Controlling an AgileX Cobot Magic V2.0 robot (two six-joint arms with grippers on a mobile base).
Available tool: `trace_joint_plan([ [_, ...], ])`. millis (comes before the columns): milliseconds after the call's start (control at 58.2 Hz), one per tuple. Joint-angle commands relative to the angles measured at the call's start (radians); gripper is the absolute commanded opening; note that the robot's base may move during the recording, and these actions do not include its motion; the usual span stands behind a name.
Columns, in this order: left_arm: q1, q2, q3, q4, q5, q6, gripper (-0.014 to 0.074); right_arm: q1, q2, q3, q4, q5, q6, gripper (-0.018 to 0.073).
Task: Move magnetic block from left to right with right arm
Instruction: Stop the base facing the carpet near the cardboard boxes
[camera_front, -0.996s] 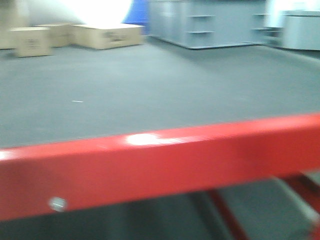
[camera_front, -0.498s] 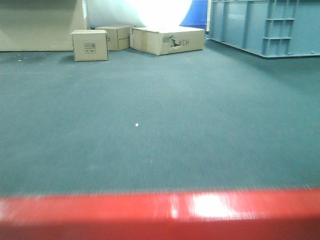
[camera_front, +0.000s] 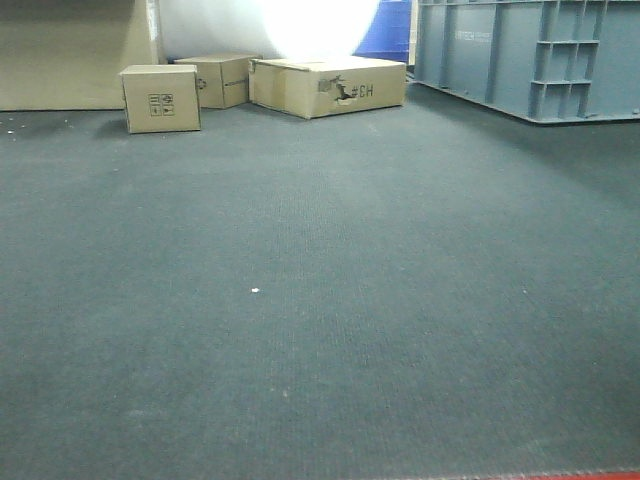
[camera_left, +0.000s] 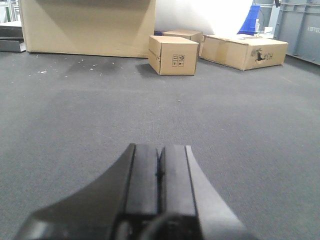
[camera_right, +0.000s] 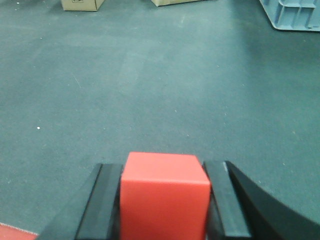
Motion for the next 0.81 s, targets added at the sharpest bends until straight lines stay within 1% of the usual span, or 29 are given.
trace_joint_plan([
  [0,0.001,-0.009,0.009,-0.005,-0.084,-0.006,-0.0126,-0.003,0.016,-0.028,-0.011,-0.085,-0.008,0.0110],
  [567,0.001,-0.009,0.009,-0.005,-0.084,-0.006,-0.0126,-0.003,0.020,-0.037,0.000,-0.107,-0.008,0.0110],
  [670,0.001,-0.009,0.009,-0.005,-0.084,-0.006,-0.0126,-0.003,0.078,-0.081,0.018,-0.105,-0.008,0.0110],
  [756,0.001,-0.009,0.009,-0.005,-0.084,-0.006,-0.0126,-0.003,0.183,-0.136,0.026,-0.105,-0.013,0.0110],
  [790,0.001,-0.009,0.009,-0.005,-0.084,-0.006,-0.0126,-0.003,0.232,-0.163,0.026,-0.105,-0.031,0.0110],
])
